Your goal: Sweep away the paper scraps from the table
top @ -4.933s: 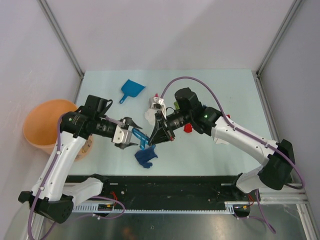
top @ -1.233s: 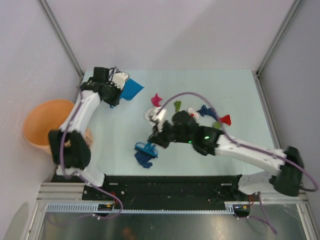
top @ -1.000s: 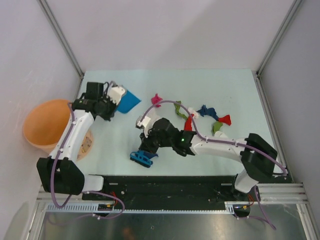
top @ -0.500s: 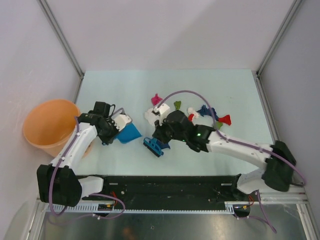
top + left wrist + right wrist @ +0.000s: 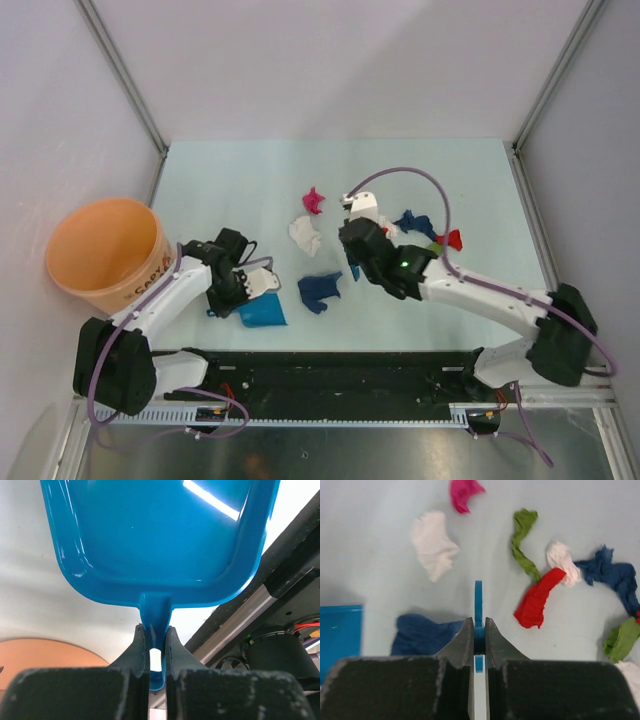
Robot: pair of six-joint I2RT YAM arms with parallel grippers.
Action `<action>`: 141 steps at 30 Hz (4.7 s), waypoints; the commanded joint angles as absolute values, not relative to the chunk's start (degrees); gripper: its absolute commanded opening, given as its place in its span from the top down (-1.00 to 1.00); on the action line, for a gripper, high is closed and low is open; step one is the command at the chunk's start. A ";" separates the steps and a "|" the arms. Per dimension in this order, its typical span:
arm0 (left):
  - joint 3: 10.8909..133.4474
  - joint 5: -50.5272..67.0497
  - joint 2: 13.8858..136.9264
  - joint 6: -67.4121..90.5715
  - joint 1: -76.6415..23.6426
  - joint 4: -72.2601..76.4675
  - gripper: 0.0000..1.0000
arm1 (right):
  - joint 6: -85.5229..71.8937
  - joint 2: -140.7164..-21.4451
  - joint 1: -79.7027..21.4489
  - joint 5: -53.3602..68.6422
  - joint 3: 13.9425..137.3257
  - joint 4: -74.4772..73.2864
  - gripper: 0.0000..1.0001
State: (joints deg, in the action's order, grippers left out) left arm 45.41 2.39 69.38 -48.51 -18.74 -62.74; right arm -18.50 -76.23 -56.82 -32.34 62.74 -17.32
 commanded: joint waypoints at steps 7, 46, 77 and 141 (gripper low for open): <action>45.09 10.98 74.35 -46.23 -22.32 -60.65 1.00 | -24.78 -88.50 -61.60 -33.17 63.46 -13.90 1.00; 69.51 45.43 59.33 -15.85 -3.35 -49.75 1.00 | 7.91 -65.66 -66.27 -42.63 77.70 20.13 1.00; 55.38 72.41 41.49 52.27 58.36 -24.90 1.00 | -4.75 -56.96 -69.69 -42.01 76.03 -6.59 1.00; 67.42 3.96 62.05 -31.45 -1.41 -52.47 1.00 | 55.27 -110.30 -47.10 15.39 79.37 2.04 1.00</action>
State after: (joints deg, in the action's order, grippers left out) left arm 68.90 8.16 64.75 -23.31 -1.26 -50.65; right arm 42.89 -108.99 -44.97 13.15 76.18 7.73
